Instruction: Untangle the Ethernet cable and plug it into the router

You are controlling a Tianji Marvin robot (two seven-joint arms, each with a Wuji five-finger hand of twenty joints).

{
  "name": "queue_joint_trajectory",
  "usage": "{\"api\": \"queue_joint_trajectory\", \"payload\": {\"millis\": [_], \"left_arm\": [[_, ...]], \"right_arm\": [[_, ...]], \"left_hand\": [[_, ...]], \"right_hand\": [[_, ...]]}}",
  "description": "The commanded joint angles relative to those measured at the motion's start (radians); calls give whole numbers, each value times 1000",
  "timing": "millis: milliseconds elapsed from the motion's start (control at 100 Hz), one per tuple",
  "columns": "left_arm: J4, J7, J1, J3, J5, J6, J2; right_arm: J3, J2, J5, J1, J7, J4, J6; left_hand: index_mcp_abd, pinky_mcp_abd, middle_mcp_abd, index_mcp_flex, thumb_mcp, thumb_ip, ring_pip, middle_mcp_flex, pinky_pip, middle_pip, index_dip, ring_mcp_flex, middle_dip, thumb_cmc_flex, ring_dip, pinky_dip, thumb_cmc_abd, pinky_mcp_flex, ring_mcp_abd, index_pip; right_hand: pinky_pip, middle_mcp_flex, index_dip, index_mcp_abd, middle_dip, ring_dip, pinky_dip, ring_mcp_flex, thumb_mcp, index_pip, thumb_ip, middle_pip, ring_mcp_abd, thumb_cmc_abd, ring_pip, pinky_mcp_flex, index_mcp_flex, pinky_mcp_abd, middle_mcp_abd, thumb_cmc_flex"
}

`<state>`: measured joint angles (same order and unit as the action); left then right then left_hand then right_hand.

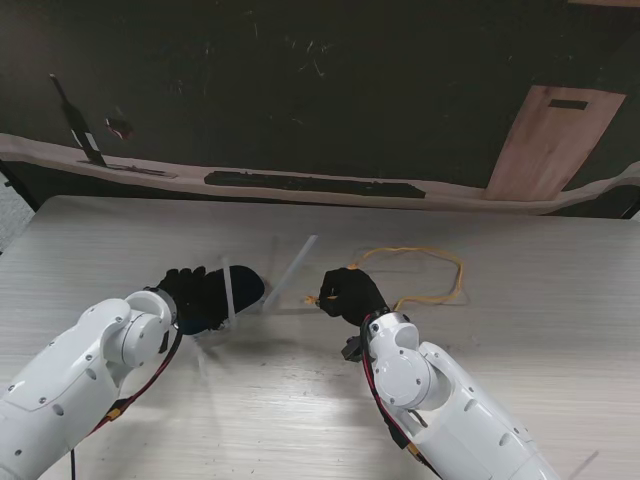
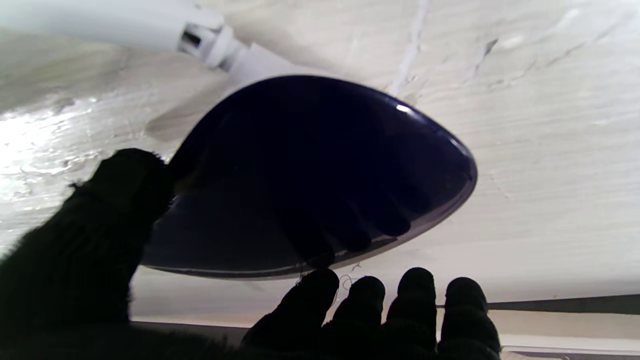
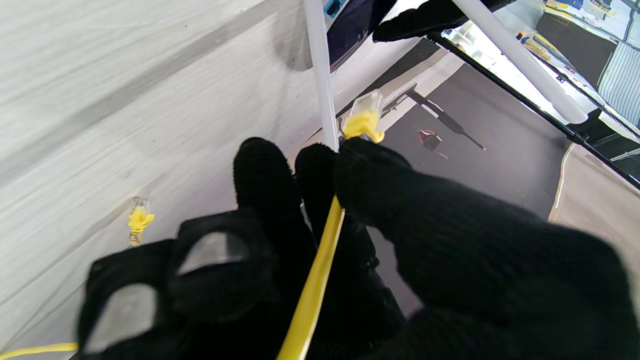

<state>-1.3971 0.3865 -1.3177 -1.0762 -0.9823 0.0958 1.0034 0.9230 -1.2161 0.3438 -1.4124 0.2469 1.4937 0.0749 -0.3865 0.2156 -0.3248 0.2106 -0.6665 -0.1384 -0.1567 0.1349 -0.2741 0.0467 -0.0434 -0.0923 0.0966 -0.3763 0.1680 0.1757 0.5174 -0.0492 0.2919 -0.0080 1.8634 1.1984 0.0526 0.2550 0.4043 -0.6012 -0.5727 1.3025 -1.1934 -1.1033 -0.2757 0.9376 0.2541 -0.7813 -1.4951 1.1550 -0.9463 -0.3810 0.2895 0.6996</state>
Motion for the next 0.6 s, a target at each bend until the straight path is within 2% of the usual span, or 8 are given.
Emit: {"api": "queue_joint_trajectory", "payload": {"millis": [0, 80, 110, 180, 250, 400, 590], "left_arm": [[22, 21, 15, 18, 5, 7, 2], [70, 12, 45, 61, 32, 14, 2], [89, 14, 58, 80, 50, 17, 2], [133, 16, 88, 123, 93, 22, 2], [168, 11, 111, 159, 134, 32, 4], [203, 11, 137, 204, 169, 48, 6], [199, 46, 157, 225, 170, 57, 1]], "right_arm": [[-2, -2, -4, -4, -16, 6, 2], [-3, -3, -10, -4, -16, 5, 3], [-4, -3, -12, -4, -17, 5, 3], [-4, -3, -12, -4, -17, 5, 2], [-2, -3, -12, -5, -18, 6, 2], [1, -2, -10, -6, -16, 8, 0], [-2, -4, -14, -5, -14, 4, 1]], "left_hand": [[6, -7, 8, -25, -27, -4, 18, -11, 29, -8, -5, 29, -4, 28, 3, -30, 19, -4, -10, 2], [17, -9, 18, -17, -47, -2, 5, -4, 23, 10, -8, 25, 6, 28, 9, -27, 32, 0, -20, 8], [34, -12, 31, -8, -50, -3, -15, 9, 7, 46, -19, 19, 27, 26, 18, -17, 30, 1, -28, 25], [58, -19, 50, 31, -58, 1, -112, 50, -105, 170, -50, -9, 103, 14, 60, 41, 36, 1, -46, 80], [99, -25, 69, 82, -62, 7, -155, 115, -243, 261, -104, -100, 159, -3, 82, 106, 36, 3, -56, 183], [132, -19, 88, 126, -91, 29, -202, 243, -406, 316, -188, -228, 195, -78, 110, 176, 38, 53, -56, 334], [136, -19, 97, 135, -116, 47, -237, 347, -484, 355, -264, -336, 220, -117, 130, 212, 43, 106, -54, 473]], "right_hand": [[221, 113, -5, 1, 1, -21, -9, -4, -18, -36, -2, 73, 14, 20, -66, 32, -17, 170, 131, 38], [222, 113, -6, 2, 0, -21, -10, -4, -18, -37, -2, 73, 15, 21, -66, 32, -17, 169, 131, 38], [222, 113, -7, 2, 0, -22, -10, -4, -18, -37, -2, 73, 15, 21, -66, 32, -17, 169, 131, 38], [223, 115, -8, 0, 1, -22, -11, -4, -17, -38, -3, 73, 14, 21, -67, 33, -17, 169, 129, 37], [223, 113, -9, 0, 0, -22, -11, -4, -17, -39, -2, 73, 16, 21, -67, 33, -17, 169, 129, 38], [223, 113, -10, -1, 1, -23, -12, -4, -17, -40, -2, 73, 15, 22, -67, 33, -17, 169, 129, 37], [222, 113, -11, -1, 1, -24, -12, -4, -18, -41, -2, 73, 14, 22, -67, 33, -16, 170, 129, 38]]}}
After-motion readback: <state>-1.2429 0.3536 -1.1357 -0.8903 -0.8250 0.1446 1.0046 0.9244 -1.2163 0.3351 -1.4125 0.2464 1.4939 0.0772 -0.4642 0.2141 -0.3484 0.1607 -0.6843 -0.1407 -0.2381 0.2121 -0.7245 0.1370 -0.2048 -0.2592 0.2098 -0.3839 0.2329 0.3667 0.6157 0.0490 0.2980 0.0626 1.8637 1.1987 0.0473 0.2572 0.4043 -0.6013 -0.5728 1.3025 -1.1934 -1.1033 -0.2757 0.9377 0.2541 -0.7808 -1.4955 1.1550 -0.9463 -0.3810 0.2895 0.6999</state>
